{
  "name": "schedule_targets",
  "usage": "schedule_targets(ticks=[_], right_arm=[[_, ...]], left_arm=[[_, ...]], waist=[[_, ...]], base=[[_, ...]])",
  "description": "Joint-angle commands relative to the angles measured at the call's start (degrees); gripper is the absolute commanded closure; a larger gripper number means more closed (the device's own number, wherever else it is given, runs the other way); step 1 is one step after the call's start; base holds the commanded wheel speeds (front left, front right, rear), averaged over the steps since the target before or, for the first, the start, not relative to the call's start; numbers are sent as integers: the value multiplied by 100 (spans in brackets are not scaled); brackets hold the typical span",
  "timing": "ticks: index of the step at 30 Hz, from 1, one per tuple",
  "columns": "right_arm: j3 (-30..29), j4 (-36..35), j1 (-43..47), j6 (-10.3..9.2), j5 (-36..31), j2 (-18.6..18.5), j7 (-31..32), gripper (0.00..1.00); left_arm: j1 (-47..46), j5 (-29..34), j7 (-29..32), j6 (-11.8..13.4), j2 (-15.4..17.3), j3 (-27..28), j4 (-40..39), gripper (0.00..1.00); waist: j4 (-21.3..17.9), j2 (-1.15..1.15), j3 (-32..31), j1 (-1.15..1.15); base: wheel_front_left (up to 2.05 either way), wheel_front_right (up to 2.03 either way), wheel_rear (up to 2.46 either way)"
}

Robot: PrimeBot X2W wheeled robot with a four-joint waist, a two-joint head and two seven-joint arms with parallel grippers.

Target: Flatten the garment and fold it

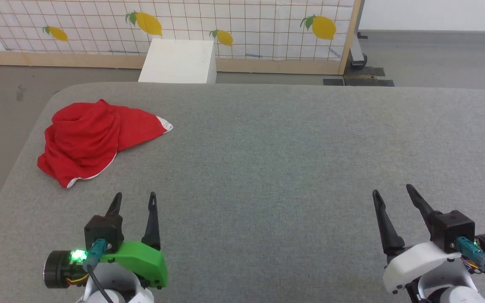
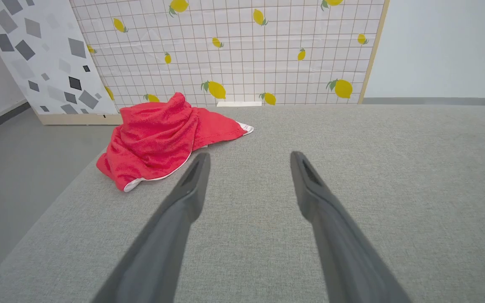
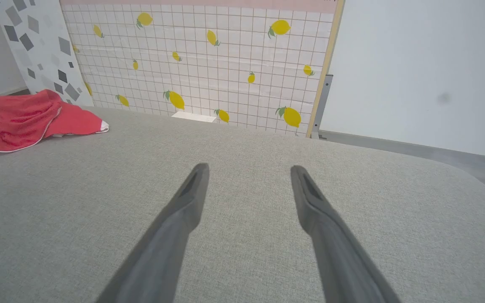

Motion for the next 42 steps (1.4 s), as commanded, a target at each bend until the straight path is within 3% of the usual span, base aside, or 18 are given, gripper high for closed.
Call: schedule_targets(ticks=[1,42], right_arm=[[-16,25,6,-1,22,2,-66,0],[-159,134,15,-4,313,9,-554,0]], left_arm=[[-64,-53,-60,49,-2,-34,49,0],[-171,-452,-546,219,120,-206,401,0]], waist=[[1,0,-4,0],[57,0,-55,0]], base=[[0,0,0],[0,0,0]])
